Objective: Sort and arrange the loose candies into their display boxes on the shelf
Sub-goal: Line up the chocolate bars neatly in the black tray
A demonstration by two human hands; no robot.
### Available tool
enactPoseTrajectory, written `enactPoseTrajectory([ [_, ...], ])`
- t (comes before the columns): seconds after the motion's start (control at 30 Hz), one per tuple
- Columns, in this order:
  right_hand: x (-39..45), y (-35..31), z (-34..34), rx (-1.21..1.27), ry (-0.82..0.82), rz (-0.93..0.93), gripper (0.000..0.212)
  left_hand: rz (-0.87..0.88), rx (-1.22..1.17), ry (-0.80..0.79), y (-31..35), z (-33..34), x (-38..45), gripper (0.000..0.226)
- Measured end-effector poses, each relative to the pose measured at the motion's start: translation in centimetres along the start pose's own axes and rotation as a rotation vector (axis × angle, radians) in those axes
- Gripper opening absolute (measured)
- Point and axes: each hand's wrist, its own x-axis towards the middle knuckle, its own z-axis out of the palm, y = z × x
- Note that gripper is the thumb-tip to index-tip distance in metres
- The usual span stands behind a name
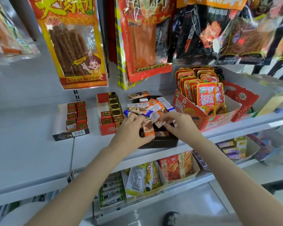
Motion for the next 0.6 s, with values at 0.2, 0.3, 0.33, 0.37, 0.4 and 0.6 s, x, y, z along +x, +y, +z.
enactPoseTrajectory([
  [0.2,1.0,-0.1,-0.8,0.264,0.042,0.223,0.022,-0.086,-0.165,0.021,-0.7,-1.6,0.2,0.019],
  [0.3,1.0,-0.3,-1.2,0.355,0.167,0.325,0.014,-0.088,-0.066,0.085,-0.1,-1.0,0.3,0.023],
  [0.33,0.9,-0.3,-1.5,0.338,0.215,0.343,0.009,-0.07,0.013,0.101,0.1,-0.7,0.4,0.027],
  [0.37,0.8,-0.3,-2.0,0.323,0.26,0.355,0.006,-0.044,0.079,0.121,0.1,-0.5,0.4,0.029],
  [0.4,0.6,-0.1,-2.6,0.312,0.306,0.366,0.006,-0.02,0.12,0.142,0.2,-0.3,0.5,0.028],
  [0.6,-1.0,-0.3,-5.0,0.601,0.284,0.447,0.009,0.059,0.143,0.165,-0.4,-0.5,1.0,0.024],
])
